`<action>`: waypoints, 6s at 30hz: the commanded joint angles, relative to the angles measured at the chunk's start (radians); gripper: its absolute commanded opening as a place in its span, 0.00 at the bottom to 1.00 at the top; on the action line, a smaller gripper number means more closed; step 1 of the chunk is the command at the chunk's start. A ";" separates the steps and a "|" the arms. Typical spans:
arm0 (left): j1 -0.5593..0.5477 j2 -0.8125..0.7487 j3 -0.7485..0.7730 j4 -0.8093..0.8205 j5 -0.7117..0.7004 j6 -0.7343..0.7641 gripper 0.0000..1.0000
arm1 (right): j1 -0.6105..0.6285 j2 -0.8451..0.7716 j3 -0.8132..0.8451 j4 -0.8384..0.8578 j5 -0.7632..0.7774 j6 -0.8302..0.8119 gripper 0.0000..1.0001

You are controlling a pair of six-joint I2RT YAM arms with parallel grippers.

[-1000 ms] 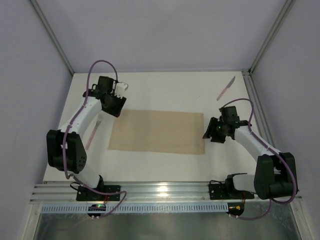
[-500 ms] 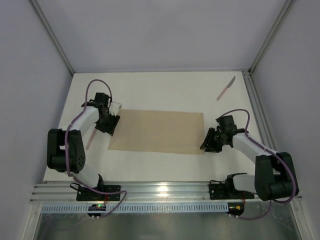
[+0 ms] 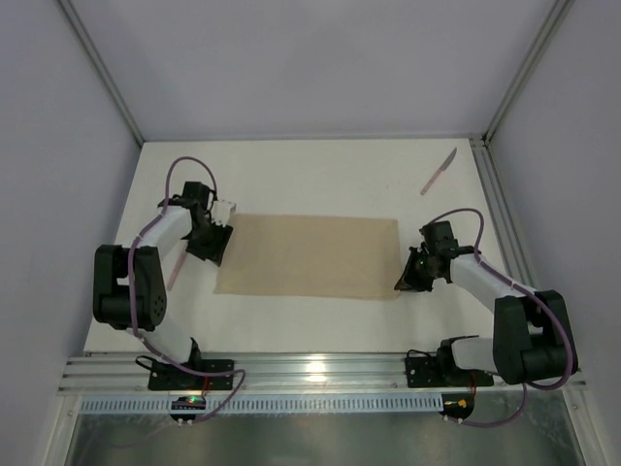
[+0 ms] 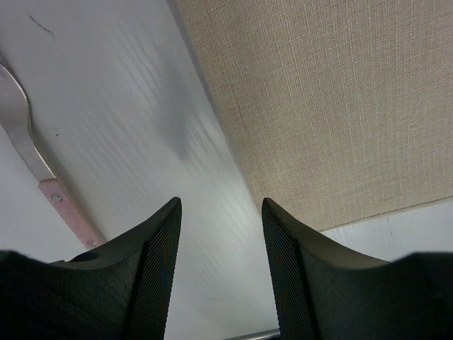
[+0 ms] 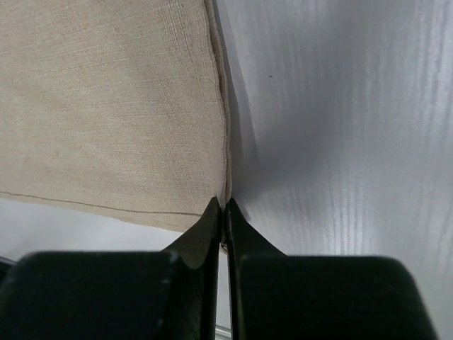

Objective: Fold the napkin into a case and place the utensils inside
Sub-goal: Pick up the rectangle-folded napkin from the center of the board, then fold the rectangle-folded napkin at the center of the board, then pick up the square-folded napkin from the center of the board, then rotate the square-folded napkin at the center of the board, then smooth out the square-folded napkin at the center of the board.

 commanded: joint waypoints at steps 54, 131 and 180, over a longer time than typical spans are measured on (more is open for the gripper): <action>0.023 0.184 0.042 0.054 0.187 -0.029 0.02 | 0.812 1.094 1.366 0.238 -0.333 0.346 0.04; 0.059 -0.020 0.120 -0.122 0.144 0.045 0.41 | 0.251 0.737 0.660 0.289 -0.178 0.107 0.04; -0.168 0.195 0.183 0.062 0.226 -0.042 0.34 | 0.341 0.773 0.915 0.142 -0.168 -0.350 0.32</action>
